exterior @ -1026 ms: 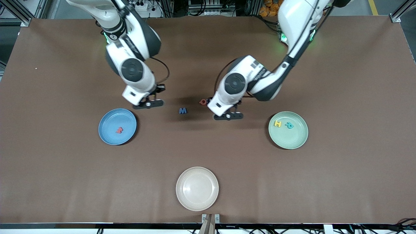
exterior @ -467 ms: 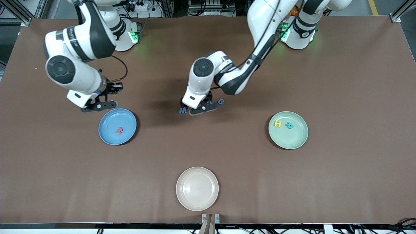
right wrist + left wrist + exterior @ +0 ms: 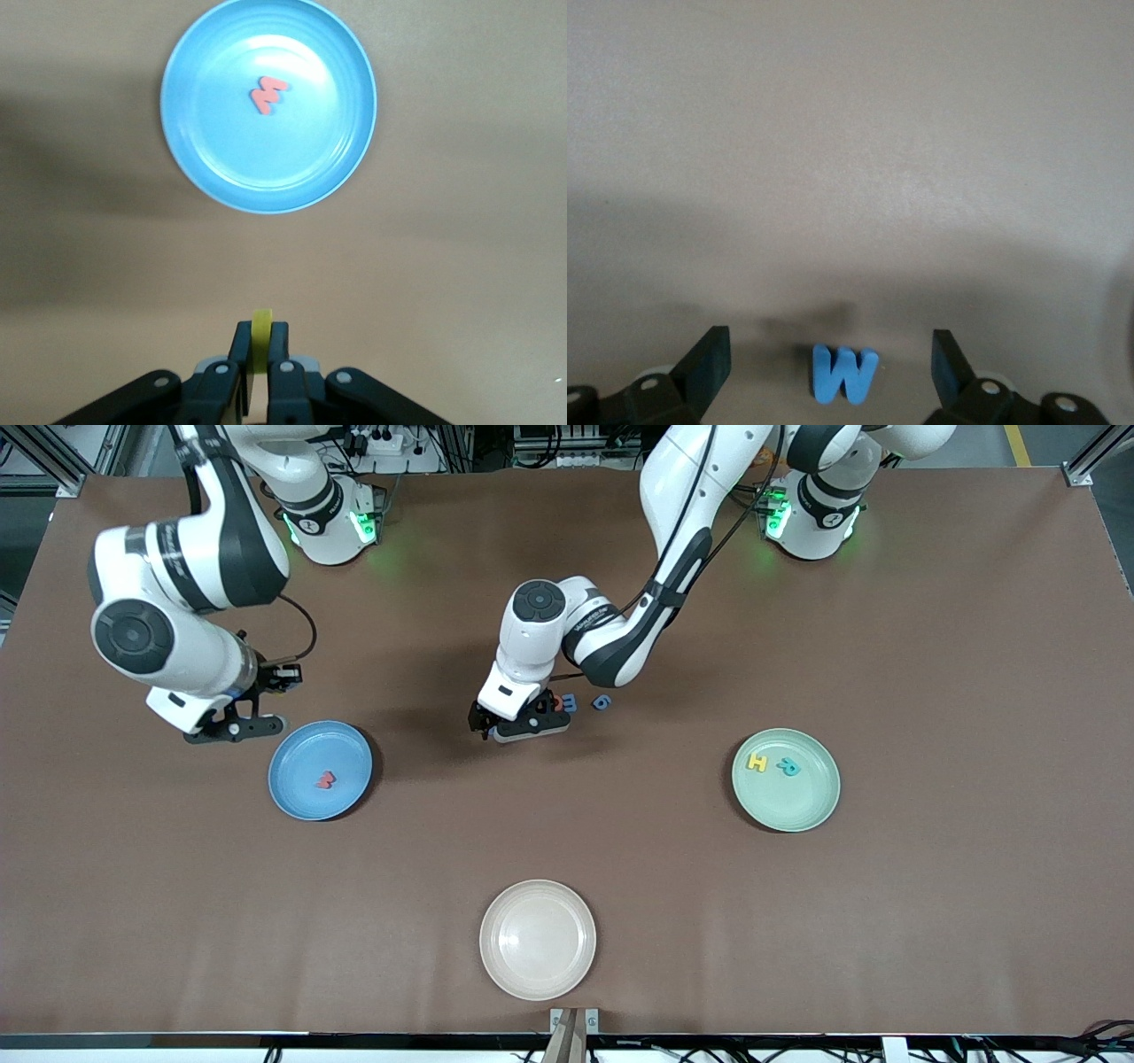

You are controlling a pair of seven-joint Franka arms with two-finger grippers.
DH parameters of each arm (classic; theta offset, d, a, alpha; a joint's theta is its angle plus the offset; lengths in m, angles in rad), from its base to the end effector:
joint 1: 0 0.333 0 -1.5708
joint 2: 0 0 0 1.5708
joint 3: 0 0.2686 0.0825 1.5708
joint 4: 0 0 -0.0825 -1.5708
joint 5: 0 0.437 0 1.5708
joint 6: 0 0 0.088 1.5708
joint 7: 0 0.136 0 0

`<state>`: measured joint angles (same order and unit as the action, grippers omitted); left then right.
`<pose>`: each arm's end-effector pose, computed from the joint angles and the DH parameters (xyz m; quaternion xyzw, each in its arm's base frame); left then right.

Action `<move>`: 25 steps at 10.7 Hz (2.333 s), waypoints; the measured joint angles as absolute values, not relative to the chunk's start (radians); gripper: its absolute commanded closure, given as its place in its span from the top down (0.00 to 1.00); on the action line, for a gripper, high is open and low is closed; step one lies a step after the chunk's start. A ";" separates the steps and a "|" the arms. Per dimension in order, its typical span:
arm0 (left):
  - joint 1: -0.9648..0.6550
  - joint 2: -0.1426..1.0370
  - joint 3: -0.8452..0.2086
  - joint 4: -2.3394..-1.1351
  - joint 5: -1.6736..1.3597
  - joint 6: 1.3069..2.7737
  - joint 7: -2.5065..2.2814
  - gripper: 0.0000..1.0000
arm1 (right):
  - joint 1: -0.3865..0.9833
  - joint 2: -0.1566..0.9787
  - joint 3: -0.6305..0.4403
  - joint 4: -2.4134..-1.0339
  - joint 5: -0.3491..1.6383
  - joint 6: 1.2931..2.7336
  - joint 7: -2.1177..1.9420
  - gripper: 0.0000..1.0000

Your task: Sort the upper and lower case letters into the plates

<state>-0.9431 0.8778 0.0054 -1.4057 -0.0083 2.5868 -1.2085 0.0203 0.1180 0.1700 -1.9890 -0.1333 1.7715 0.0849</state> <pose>0.4542 -0.6199 0.1143 0.9792 0.1353 0.0714 0.1331 0.5628 0.0931 0.2818 0.9818 0.0768 -0.1568 0.0745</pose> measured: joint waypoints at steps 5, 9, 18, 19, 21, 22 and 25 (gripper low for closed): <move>-0.967 0.906 0.013 -1.383 -0.007 2.589 -1.160 0.91 | 0.024 0.287 0.169 -2.029 -0.248 1.980 0.086 0.00; -1.099 0.948 0.112 -1.373 -0.006 2.588 -1.226 0.84 | 0.024 0.348 0.147 -2.029 -0.262 2.052 0.086 1.00; -1.111 1.001 0.154 -1.279 -0.006 2.495 -1.229 0.68 | 0.040 0.190 0.151 -1.875 -0.109 1.827 0.087 1.00; -1.111 1.001 0.154 -1.277 -0.006 2.493 -1.229 0.67 | 0.041 0.151 0.151 -1.870 -0.096 1.809 0.087 1.00; -1.112 1.002 0.155 -1.275 -0.006 2.487 -1.229 0.67 | 0.039 0.080 0.150 -1.844 -0.092 1.758 0.087 1.00; -1.112 1.002 0.155 -1.273 -0.006 2.483 -1.229 0.65 | 0.038 0.060 0.150 -1.823 -0.092 1.721 0.087 1.00; -1.112 1.002 0.155 -1.263 -0.004 2.456 -1.214 0.65 | 0.034 0.045 0.146 -1.747 -0.091 1.619 0.087 1.00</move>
